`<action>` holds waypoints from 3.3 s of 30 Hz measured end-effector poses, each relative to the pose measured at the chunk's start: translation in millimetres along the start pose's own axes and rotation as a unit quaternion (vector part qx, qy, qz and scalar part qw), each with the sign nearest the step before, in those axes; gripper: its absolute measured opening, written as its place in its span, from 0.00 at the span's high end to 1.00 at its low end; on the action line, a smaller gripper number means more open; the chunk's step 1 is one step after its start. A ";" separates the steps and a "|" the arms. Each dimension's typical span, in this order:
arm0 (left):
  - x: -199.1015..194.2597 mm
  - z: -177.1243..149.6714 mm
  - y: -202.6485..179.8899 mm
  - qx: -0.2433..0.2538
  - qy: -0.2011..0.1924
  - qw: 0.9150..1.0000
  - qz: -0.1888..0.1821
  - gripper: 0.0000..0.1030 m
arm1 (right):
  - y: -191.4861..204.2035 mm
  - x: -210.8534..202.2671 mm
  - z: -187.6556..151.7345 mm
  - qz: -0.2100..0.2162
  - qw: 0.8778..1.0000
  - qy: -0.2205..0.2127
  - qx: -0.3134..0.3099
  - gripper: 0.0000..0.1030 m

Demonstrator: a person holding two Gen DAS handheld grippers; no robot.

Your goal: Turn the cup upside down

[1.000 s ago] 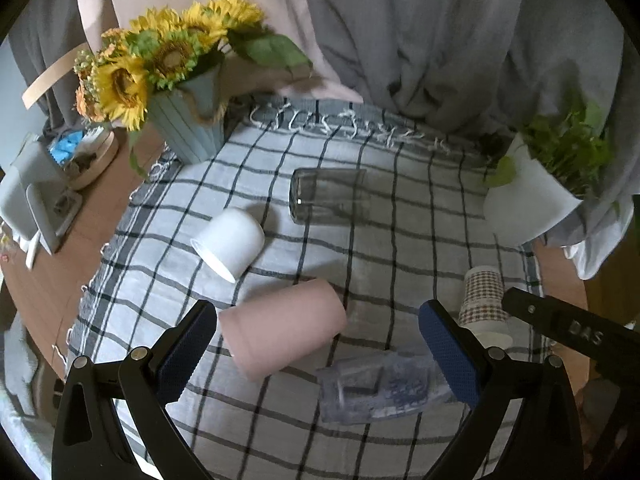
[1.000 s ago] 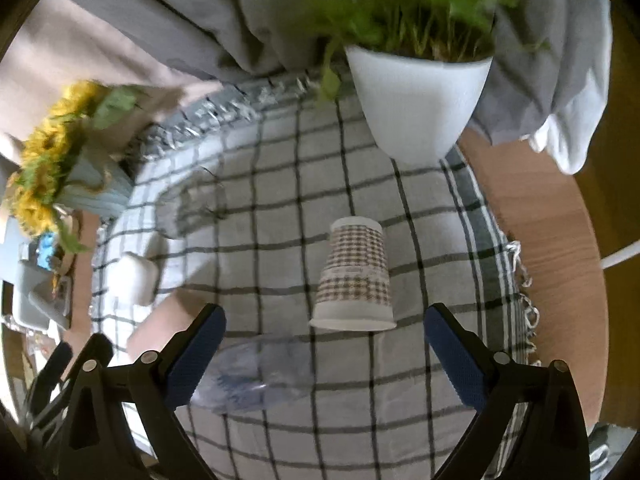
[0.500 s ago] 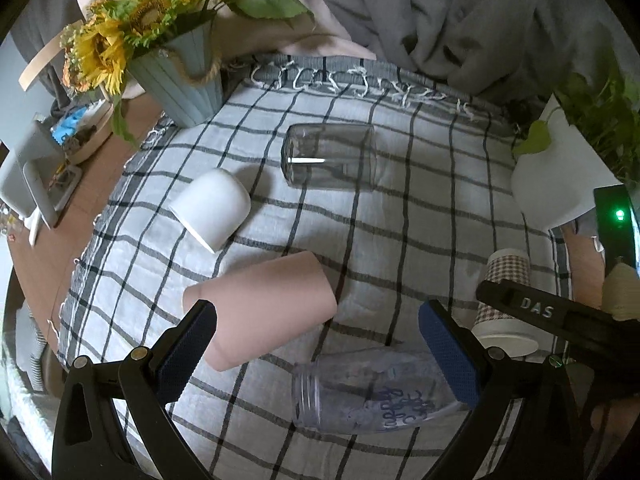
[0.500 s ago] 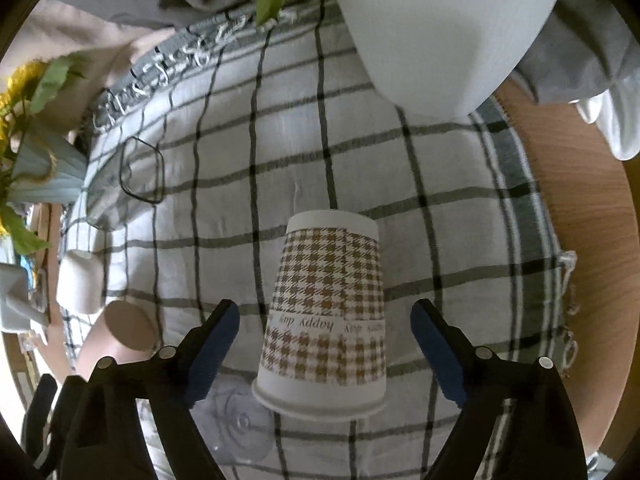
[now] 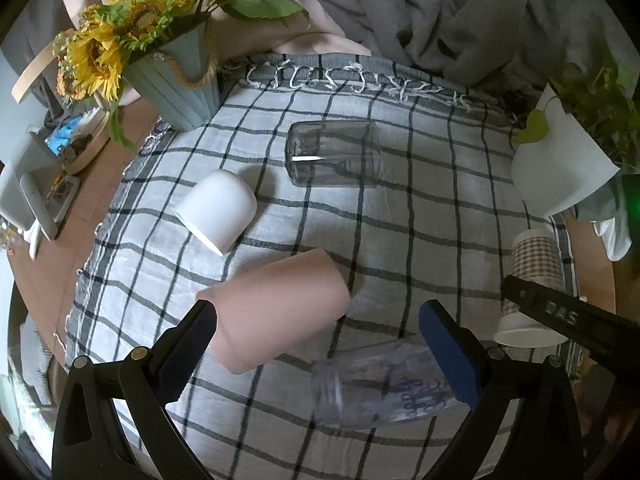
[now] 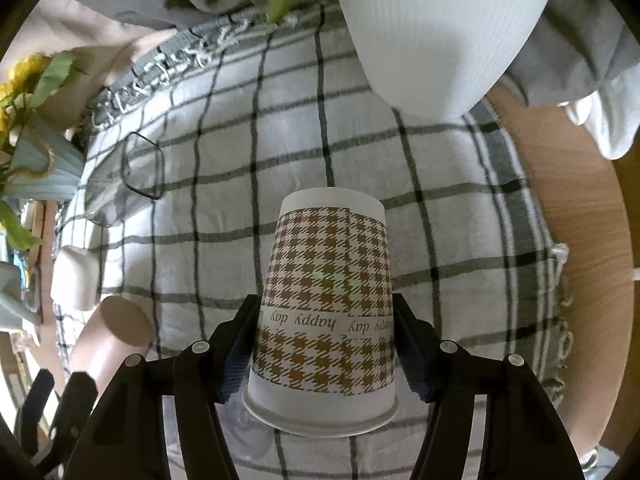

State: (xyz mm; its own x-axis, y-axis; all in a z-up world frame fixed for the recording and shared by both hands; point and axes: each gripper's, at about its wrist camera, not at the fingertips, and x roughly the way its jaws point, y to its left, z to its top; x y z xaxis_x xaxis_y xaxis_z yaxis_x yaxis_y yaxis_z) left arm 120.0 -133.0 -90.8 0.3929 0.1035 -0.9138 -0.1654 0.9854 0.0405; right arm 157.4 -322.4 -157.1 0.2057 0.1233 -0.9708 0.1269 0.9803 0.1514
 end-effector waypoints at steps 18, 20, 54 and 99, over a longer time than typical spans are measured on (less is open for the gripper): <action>-32.0 -20.5 112.2 0.053 -0.023 0.998 -0.023 0.00 | 76.8 -109.1 -105.2 0.057 0.995 -0.081 0.018 0.38; -31.3 -28.8 126.6 0.062 -0.026 0.998 -0.013 0.00 | 92.1 -105.9 -117.2 0.061 0.995 -0.076 0.017 0.38; 48.8 -92.5 284.0 -0.009 0.101 0.994 0.042 0.00 | 262.9 42.4 -184.6 0.063 0.996 0.031 -0.055 0.38; 101.4 -35.0 115.7 0.095 0.193 0.973 -0.078 0.41 | 107.2 -61.0 -190.6 0.080 0.982 -0.084 0.148 0.21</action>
State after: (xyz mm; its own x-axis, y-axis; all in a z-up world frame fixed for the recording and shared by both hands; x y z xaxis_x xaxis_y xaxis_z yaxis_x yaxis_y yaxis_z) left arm 109.0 -13.2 -192.9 0.0240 -0.0725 -0.9971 0.0531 0.9961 -0.0711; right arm -26.5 -195.4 -117.2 0.4000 0.2204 -0.8896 0.3520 0.8593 0.3711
